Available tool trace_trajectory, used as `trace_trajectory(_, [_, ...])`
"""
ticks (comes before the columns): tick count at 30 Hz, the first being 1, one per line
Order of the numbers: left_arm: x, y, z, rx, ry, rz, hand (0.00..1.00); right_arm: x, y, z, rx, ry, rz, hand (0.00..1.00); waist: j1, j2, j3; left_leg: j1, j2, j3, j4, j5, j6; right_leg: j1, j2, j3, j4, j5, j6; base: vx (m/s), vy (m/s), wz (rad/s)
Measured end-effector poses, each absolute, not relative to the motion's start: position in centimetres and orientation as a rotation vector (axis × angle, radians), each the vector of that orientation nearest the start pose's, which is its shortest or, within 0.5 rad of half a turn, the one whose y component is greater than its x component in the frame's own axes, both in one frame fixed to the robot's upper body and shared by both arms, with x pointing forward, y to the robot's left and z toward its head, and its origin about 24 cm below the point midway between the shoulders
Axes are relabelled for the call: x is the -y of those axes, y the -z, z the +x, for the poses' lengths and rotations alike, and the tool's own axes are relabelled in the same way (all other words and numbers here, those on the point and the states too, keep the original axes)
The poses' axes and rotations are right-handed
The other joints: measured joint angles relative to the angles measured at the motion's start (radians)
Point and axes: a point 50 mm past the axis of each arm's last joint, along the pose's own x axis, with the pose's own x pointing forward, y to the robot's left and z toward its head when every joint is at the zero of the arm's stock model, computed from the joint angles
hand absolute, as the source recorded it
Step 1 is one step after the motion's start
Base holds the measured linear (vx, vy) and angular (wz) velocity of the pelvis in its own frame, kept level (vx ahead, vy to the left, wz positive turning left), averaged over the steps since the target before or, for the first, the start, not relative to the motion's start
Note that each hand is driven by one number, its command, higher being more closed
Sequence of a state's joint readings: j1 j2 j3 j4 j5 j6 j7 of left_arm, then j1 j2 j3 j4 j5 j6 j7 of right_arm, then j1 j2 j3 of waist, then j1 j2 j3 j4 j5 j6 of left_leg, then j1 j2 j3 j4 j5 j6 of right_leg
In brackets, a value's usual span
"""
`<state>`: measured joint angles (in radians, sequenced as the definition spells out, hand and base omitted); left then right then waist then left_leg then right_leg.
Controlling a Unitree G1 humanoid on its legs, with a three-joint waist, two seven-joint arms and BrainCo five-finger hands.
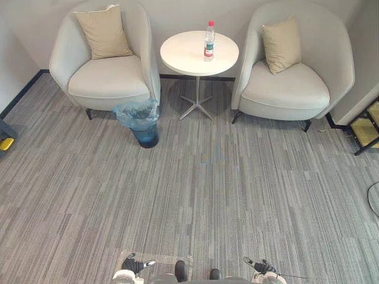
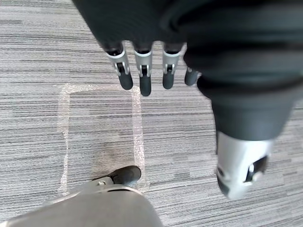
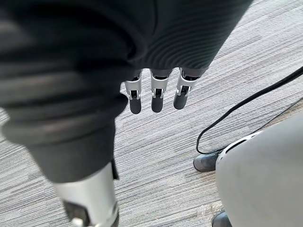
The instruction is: Gather rubbish on tea table into small bin, then transfer packed bag to large trash can.
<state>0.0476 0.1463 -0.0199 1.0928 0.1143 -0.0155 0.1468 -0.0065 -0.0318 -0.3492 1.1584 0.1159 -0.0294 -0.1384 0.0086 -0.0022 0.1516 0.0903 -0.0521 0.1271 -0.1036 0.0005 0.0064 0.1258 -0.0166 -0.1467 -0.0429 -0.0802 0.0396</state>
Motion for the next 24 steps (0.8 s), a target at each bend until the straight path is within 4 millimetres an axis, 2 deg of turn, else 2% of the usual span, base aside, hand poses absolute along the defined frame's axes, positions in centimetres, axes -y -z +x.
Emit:
trace_trajectory(12, [-21.49, 15.77, 10.19, -1.105, -0.139, 0.335, 0.00, 20.01, 16.35, 10.07, -1.112, 0.515, 0.174, 0.00, 0.000, -0.011, 0.007, 0.000, -0.001, -0.001, 0.000, 0.000, 0.000, 0.006, 0.000, -0.007, -0.012, 0.001, -0.002, -0.01, -0.004, 0.00])
trace_trajectory(24, [-21.47, 15.79, 10.24, -1.108, -0.133, 0.341, 0.00, 19.96, 16.34, 10.11, -1.113, 0.511, 0.165, 0.00, 0.000, -0.011, 0.007, 0.000, -0.001, -0.003, 0.000, 0.000, 0.000, 0.008, 0.000, -0.010, -0.016, 0.001, -0.002, 0.00, -0.004, 0.00])
